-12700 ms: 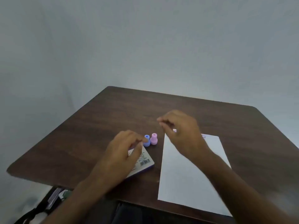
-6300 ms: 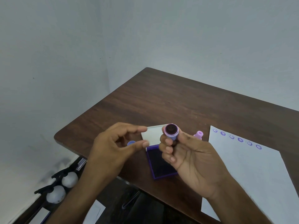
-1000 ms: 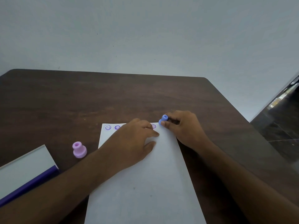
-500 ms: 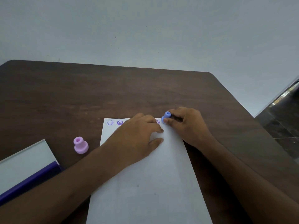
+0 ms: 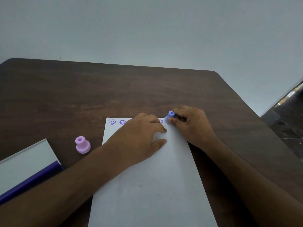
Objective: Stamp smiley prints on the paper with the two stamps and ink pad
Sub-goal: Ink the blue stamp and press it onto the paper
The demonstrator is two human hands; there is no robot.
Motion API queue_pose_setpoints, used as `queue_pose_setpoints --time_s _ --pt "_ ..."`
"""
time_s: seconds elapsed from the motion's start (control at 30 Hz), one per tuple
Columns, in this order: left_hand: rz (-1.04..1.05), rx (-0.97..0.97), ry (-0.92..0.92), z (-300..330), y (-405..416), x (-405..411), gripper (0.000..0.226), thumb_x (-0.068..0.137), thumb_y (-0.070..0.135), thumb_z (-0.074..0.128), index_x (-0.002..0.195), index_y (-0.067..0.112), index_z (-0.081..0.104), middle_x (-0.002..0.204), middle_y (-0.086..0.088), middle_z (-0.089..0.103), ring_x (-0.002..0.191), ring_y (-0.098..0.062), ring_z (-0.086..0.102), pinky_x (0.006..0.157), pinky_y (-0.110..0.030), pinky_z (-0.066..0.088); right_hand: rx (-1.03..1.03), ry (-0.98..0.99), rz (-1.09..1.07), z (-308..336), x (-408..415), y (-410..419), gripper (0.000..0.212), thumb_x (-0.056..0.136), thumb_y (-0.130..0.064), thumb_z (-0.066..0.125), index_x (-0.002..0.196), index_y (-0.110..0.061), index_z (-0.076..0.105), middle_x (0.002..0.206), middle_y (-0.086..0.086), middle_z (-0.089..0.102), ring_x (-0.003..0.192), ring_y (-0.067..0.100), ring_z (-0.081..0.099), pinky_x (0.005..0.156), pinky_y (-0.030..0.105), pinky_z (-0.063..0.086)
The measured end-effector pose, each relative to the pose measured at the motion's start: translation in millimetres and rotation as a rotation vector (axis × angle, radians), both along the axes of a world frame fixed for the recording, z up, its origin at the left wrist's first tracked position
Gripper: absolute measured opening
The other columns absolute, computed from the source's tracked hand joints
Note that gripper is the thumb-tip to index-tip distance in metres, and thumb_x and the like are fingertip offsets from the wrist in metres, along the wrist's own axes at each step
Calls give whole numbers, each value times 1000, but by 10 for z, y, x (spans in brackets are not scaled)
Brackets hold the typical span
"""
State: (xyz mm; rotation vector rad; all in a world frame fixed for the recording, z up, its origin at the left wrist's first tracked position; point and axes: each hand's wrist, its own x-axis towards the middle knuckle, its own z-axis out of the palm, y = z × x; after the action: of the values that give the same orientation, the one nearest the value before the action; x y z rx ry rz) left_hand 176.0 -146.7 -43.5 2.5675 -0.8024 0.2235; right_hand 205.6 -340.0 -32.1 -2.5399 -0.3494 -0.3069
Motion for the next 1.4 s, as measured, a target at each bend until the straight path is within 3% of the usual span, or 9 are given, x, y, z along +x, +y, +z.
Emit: queue_pose_setpoints --time_s 0.17,0.33,0.6,0.67,0.8,1.4 --pt "8 0 10 0 3 4 35 83 46 62 113 30 68 112 9 64 106 -17 54 93 -31 45 -25 -2 13 9 -9 4 25 87 -28 66 105 -12 73 95 5 73 83 16 64 75 24 48" --pt "8 15 23 -2 4 9 39 82 51 56 114 31 67 114 10 64 107 -16 55 94 -31 45 -33 23 16 -5 8 3 28 88 -28 64 110 -13 72 97 4 72 82 14 61 69 15 40" --pt "2 28 42 -24 10 33 40 83 51 58 116 31 66 115 11 63 111 -16 53 97 -27 41 -66 -44 44 4 -5 4 18 88 -25 64 97 -13 74 79 -6 63 72 10 55 63 7 32" --pt "3 28 43 -19 9 34 44 80 54 52 116 32 66 114 11 63 110 -16 54 98 -30 42 -49 -48 43 -3 -4 0 19 88 -25 64 97 -13 74 81 -1 68 73 14 58 63 11 36" --pt "2 28 42 -21 5 32 46 80 55 50 116 32 66 114 12 63 111 -16 54 98 -28 41 -53 -56 46 -24 16 -9 20 87 -27 64 90 -9 74 81 6 70 75 21 63 70 31 48" --pt "-1 72 36 -1 7 -7 42 86 49 60 123 29 63 121 9 62 117 -17 51 103 -30 38 -65 -51 21 -63 25 -20 29 87 -31 63 85 -4 72 78 7 70 74 21 63 72 34 48"
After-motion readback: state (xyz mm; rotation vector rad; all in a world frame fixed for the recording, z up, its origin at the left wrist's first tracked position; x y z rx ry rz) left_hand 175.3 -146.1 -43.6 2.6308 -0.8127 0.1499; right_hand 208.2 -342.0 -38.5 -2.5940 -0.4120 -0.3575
